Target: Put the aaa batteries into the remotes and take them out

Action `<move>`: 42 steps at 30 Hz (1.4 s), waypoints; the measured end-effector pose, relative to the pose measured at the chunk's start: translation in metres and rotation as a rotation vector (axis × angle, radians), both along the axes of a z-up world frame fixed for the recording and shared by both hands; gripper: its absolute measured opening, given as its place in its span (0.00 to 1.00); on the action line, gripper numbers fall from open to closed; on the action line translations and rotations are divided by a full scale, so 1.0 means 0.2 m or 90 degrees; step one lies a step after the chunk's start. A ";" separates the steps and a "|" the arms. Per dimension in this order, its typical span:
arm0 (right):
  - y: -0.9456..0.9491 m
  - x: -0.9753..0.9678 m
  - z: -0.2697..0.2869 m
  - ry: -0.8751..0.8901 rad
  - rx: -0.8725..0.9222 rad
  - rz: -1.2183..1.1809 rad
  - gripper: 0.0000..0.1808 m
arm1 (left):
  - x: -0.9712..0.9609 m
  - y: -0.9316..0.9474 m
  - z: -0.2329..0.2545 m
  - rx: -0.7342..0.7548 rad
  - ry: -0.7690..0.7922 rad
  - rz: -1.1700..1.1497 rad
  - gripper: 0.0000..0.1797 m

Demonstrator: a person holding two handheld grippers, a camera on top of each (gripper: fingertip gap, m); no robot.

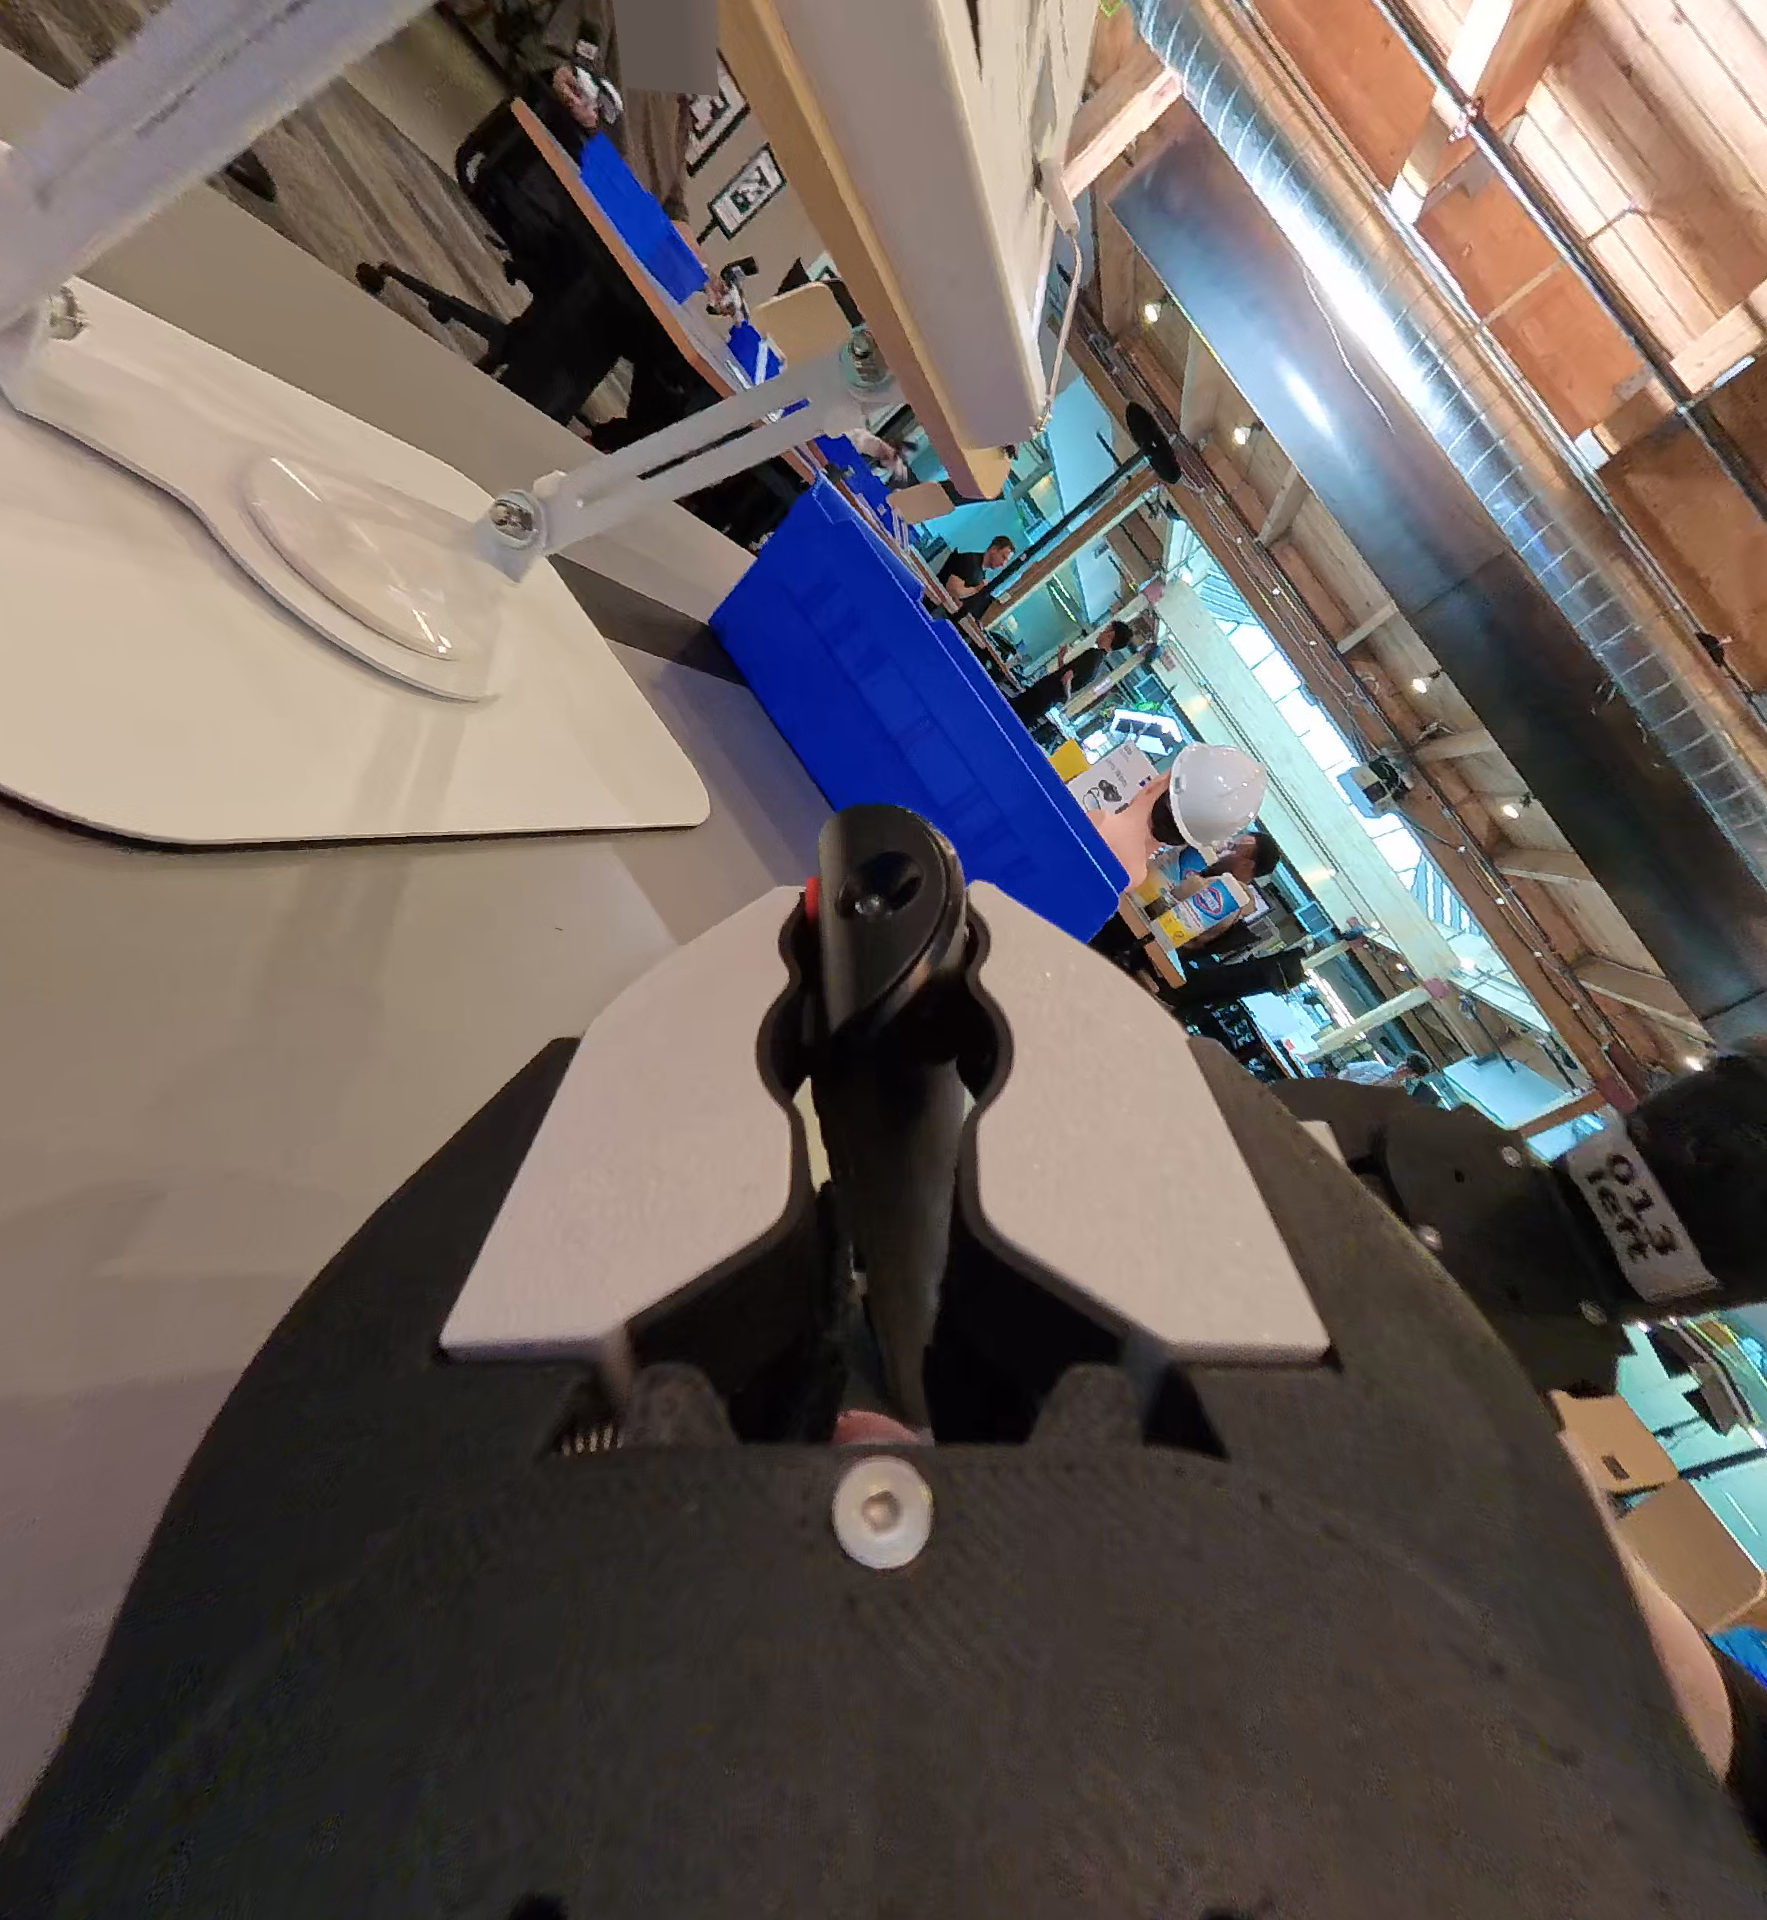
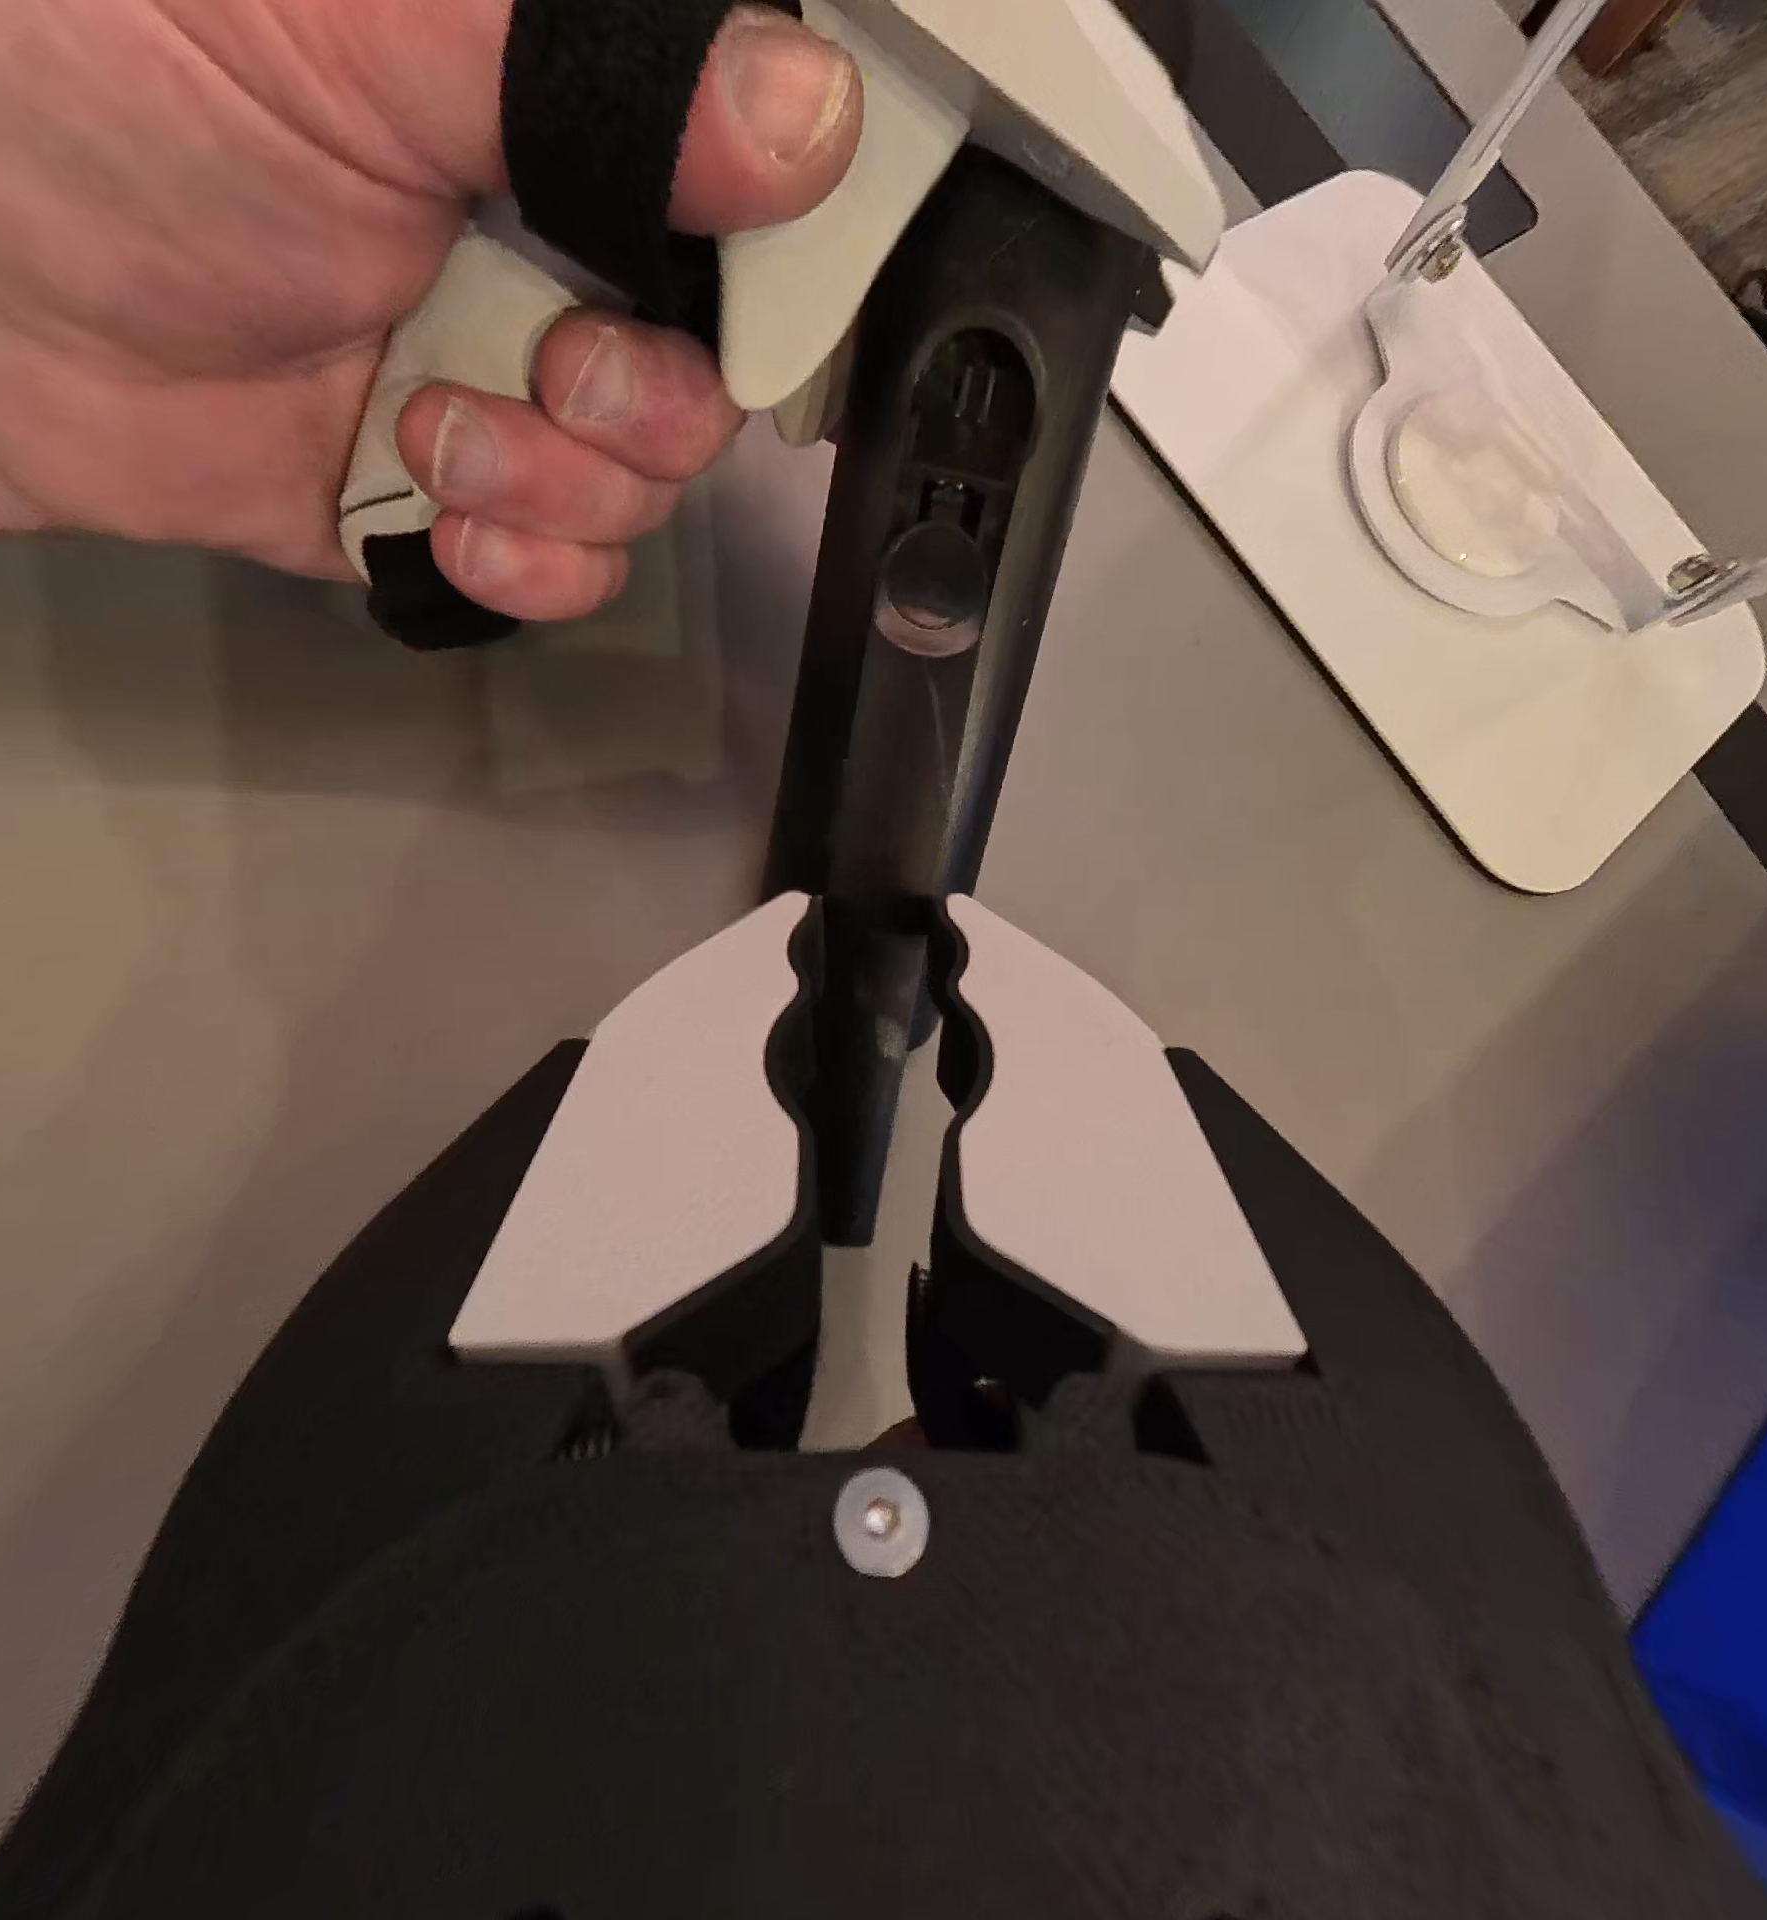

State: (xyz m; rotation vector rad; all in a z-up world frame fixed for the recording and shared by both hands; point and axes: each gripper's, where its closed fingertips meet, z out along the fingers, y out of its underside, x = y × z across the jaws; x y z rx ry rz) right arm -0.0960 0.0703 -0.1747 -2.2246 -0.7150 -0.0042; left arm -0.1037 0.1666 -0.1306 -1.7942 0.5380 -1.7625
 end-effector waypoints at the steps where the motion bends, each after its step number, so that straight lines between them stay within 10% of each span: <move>1: 0.00 -0.01 0.03 0.013 0.017 0.000 0.10 | 0.00 0.01 -0.01 -0.004 0.004 0.008 0.14; 31: 0.10 -0.02 -0.01 0.004 0.036 -0.020 0.13 | 0.01 0.00 -0.01 -0.006 0.003 -0.001 0.14; 36: 0.09 0.08 0.07 0.127 0.030 0.024 0.37 | 0.01 -0.03 0.02 0.012 -0.023 -0.031 0.13; 42: -0.05 0.09 -0.09 0.150 -0.054 0.236 0.36 | 0.03 -0.08 0.06 0.027 -0.050 -0.092 0.13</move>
